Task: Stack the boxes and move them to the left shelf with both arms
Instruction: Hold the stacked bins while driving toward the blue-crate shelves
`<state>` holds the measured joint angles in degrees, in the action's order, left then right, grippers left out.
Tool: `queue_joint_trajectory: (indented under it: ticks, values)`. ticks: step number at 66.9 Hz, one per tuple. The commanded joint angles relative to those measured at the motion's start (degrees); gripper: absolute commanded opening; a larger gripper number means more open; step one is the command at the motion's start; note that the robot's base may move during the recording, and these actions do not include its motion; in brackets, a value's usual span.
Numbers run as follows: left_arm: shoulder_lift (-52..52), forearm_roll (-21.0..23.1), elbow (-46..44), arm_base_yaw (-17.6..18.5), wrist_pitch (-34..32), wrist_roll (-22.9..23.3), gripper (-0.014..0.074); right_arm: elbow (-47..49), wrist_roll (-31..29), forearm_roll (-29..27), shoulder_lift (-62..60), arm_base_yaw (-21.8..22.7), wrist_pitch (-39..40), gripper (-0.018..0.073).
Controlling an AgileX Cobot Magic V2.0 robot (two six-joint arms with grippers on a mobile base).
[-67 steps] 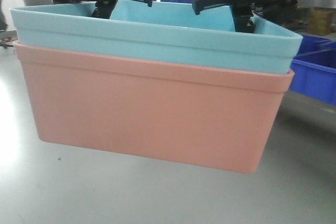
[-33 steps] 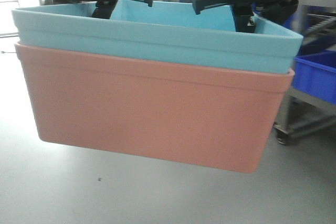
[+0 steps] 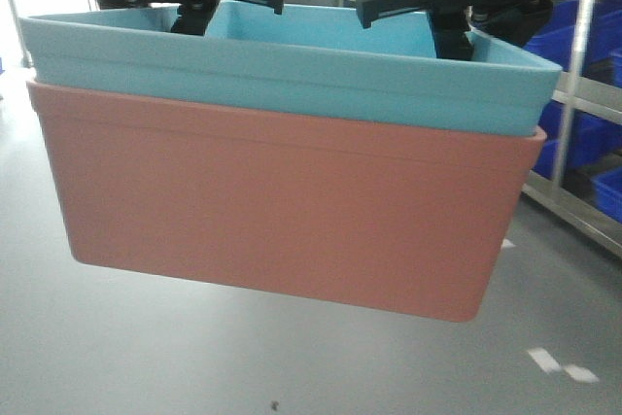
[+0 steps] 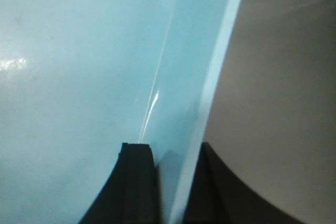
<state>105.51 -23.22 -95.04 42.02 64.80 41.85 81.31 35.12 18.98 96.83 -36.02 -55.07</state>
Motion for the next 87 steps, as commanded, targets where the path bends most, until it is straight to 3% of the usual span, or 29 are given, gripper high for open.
queue_joint_trajectory:
  ticks: [1, 87]
  values:
    - [-2.89, 4.68, -2.62, 2.36, -9.44, 1.03, -0.0004, 2.73, -0.99, -3.92, -3.2, -1.64, 9.92, 0.0055]
    - [-2.75, 5.65, -2.62, 2.36, -9.44, 1.03, -0.0004, 2.73, -0.99, -3.92, -3.2, -1.64, 9.49, 0.0055]
